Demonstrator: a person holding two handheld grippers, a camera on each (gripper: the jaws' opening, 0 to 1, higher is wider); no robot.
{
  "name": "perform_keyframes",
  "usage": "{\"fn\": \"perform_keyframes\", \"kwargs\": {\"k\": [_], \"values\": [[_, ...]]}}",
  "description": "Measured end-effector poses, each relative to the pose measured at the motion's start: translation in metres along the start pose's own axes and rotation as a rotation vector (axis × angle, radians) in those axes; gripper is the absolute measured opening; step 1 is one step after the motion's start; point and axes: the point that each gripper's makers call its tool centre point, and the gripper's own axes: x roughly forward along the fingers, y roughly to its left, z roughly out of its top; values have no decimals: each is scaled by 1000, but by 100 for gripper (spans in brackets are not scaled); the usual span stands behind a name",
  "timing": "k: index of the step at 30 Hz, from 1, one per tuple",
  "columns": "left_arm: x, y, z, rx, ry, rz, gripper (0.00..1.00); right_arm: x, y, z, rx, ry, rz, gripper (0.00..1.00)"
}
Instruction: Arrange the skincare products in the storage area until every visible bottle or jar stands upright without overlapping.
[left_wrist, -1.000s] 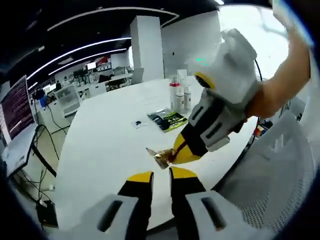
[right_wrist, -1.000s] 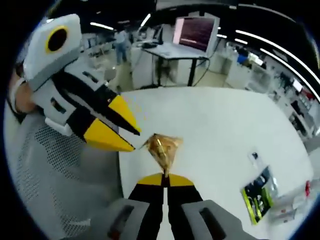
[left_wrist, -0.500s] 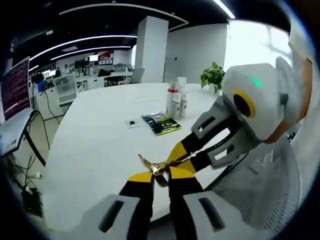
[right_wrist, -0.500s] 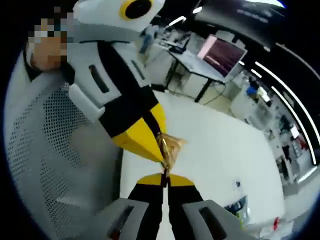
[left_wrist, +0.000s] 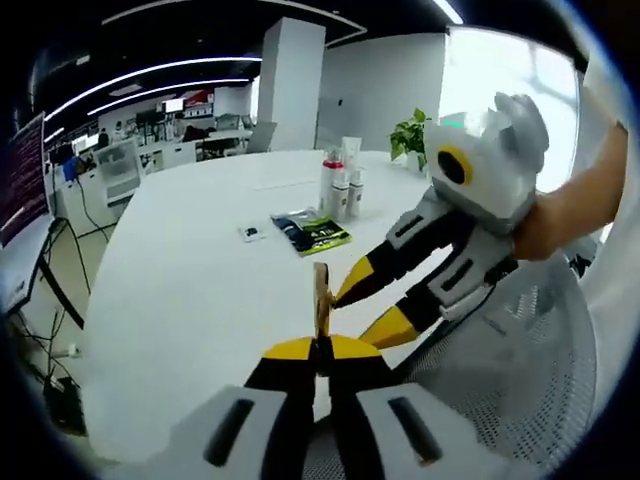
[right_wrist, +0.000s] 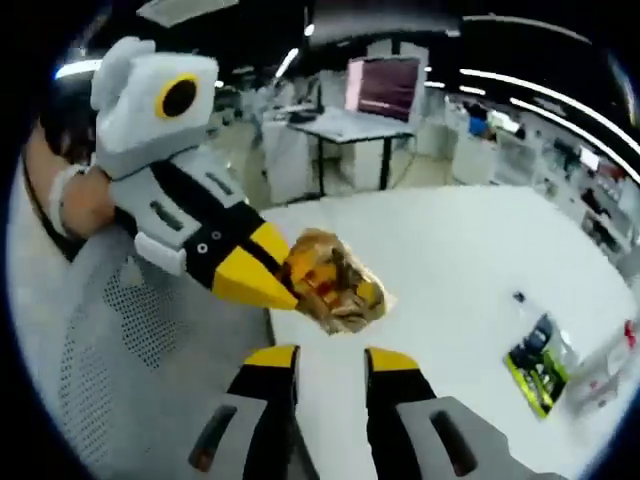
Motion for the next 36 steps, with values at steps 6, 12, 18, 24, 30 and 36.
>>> {"fn": "perform_keyframes", "kwargs": {"k": [6, 12, 18, 24, 30, 36], "values": [[-4, -8, 14, -57, -61, -47, 0, -12, 5, 7, 313, -169, 108, 38], [-8, -19, 23, -104, -101, -109, 0, -24, 9, 28, 349, -303, 212, 38], [-9, -26, 27, -148, -107, -147, 0, -38, 11, 36, 450, -382, 319, 34], [-8, -31, 29, -168, -105, -165, 0, -50, 1, 42, 536, -460, 326, 25], [-7, -33, 29, -178, -107, -177, 1, -44, 11, 41, 504, -416, 359, 18], [-7, -30, 30, -169, -116, -158, 2, -47, 3, 37, 550, -415, 332, 3]]}}
